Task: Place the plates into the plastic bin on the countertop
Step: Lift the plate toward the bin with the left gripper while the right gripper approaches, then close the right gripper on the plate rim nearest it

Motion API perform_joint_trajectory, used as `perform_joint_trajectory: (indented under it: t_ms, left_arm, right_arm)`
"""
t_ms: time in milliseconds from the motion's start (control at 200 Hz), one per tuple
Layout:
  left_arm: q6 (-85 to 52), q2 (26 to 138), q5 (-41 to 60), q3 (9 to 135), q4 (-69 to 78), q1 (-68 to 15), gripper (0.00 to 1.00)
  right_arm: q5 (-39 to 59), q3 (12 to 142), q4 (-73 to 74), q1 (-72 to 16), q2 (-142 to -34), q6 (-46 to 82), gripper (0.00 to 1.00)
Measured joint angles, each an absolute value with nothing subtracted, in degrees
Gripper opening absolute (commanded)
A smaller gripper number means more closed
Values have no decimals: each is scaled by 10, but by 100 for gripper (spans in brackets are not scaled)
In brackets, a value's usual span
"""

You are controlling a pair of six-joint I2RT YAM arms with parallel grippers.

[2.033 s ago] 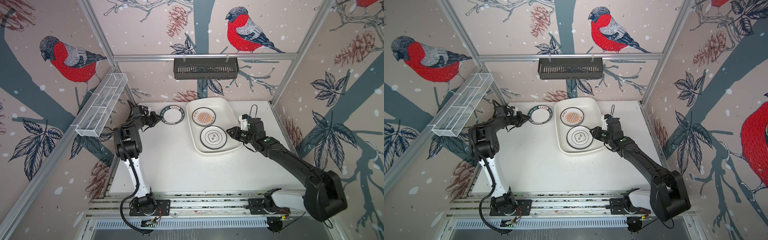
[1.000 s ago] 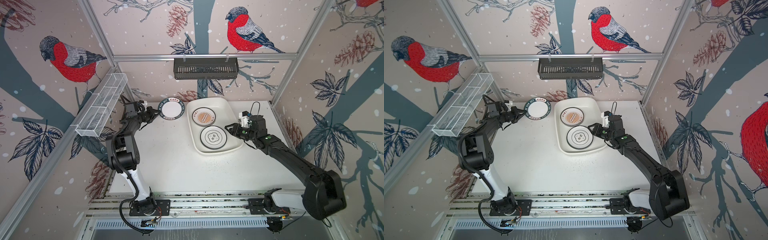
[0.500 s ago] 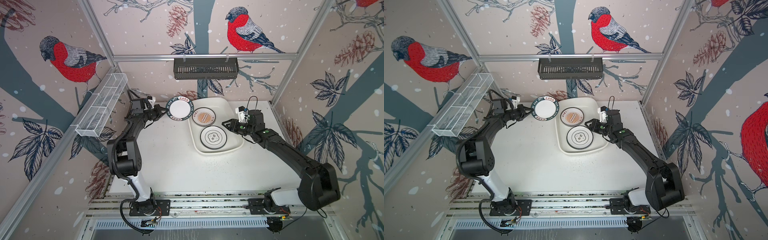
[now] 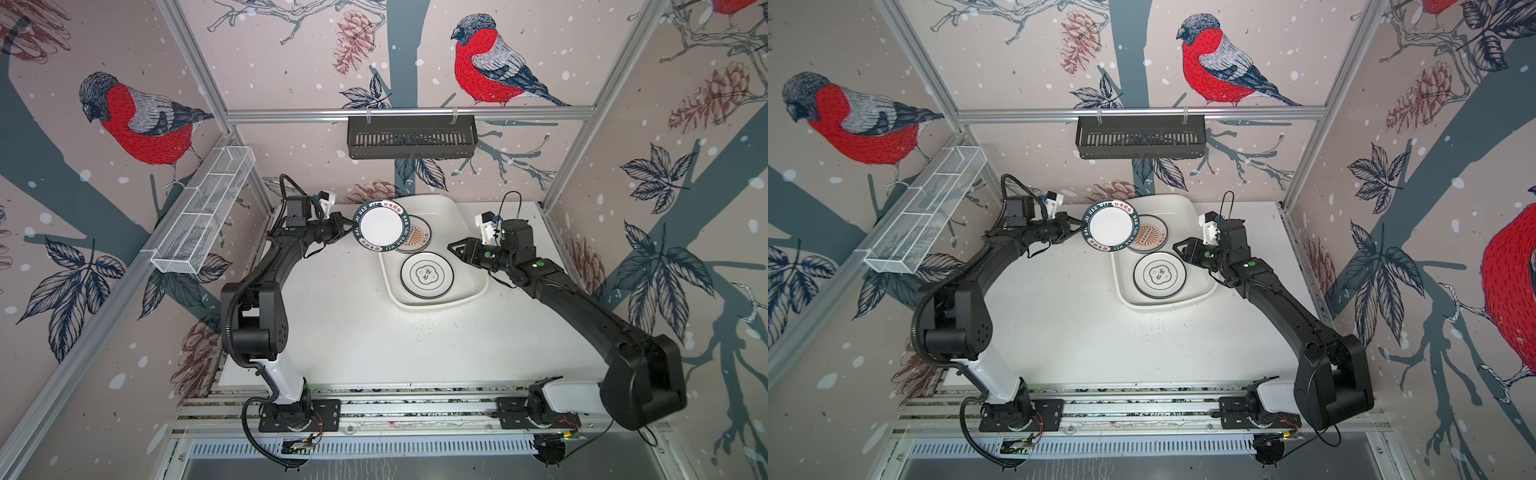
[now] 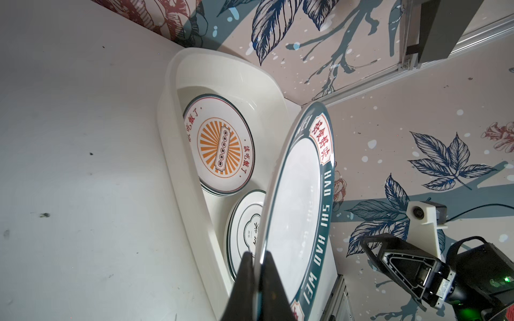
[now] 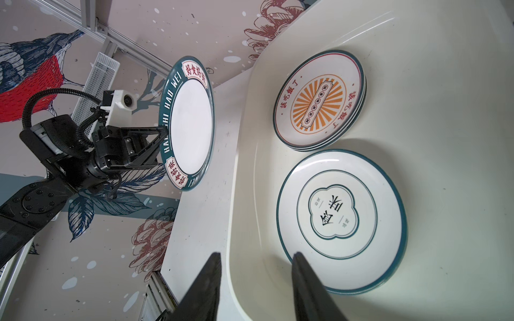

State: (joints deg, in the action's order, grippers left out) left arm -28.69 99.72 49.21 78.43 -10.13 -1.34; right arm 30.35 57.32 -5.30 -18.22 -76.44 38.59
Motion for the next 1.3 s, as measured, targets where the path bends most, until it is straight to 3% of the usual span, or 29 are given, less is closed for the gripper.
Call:
perform_joint_trajectory:
  t_ms: [485, 1031, 1301]
  left_arm:
    - [-225, 974, 465, 783, -111, -113, 0]
    - [-195, 991, 521, 795, -112, -159, 0]
    - [-180, 992, 541, 798, -114, -171, 0]
  right_arm:
    - [292, 515, -70, -155, -667, 375, 45]
    - [344, 534, -52, -163, -714, 369, 44]
    - [346, 546, -48, -168, -743, 360, 38]
